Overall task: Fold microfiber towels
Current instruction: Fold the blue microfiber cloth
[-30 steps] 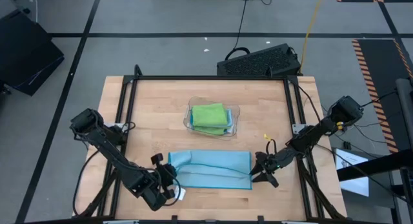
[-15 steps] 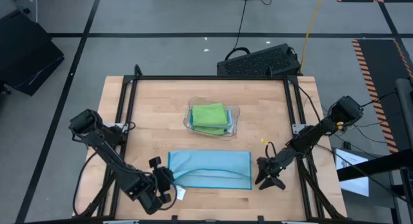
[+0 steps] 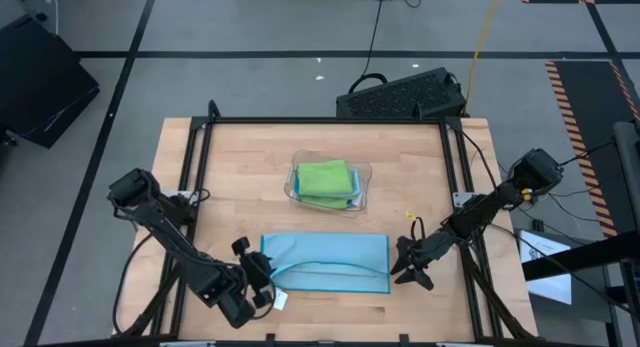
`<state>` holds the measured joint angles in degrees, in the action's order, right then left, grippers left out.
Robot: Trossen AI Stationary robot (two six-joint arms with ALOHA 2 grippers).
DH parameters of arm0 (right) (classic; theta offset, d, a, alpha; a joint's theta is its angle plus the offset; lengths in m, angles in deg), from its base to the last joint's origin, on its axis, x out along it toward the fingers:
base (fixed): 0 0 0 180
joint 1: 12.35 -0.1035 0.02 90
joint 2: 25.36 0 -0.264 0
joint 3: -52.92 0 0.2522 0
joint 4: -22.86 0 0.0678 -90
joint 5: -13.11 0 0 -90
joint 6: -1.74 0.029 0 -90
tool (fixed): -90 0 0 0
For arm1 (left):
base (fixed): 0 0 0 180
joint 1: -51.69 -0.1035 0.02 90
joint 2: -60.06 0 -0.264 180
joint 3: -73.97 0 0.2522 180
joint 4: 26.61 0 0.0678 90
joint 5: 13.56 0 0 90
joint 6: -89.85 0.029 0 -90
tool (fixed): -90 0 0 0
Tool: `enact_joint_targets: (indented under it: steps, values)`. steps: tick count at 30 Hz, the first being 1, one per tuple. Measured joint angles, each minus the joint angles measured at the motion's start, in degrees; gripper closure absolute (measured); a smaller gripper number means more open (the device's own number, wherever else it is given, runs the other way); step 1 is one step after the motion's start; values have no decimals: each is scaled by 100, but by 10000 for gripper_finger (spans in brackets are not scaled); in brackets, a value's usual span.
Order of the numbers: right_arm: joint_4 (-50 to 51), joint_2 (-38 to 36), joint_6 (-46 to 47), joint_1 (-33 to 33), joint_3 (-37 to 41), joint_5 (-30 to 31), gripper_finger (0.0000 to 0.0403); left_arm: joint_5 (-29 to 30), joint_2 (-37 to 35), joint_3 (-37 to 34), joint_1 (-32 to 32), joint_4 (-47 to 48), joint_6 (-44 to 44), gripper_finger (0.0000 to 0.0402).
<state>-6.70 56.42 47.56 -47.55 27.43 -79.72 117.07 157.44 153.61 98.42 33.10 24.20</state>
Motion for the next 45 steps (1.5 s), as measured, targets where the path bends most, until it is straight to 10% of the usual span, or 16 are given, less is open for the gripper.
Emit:
enact_joint_targets:
  steps: [10,32,45]
  values:
    - [37,-196,-57,1,0,129,245,-103,0,-1126,-263,-1344,-322,270]
    - [-12,-555,-487,2,0,711,285,-2605,0,-1667,-156,-3105,359,270]
    - [-448,-492,-551,-267,-2,1264,285,-1274,-835,-1665,0,-3129,957,270]
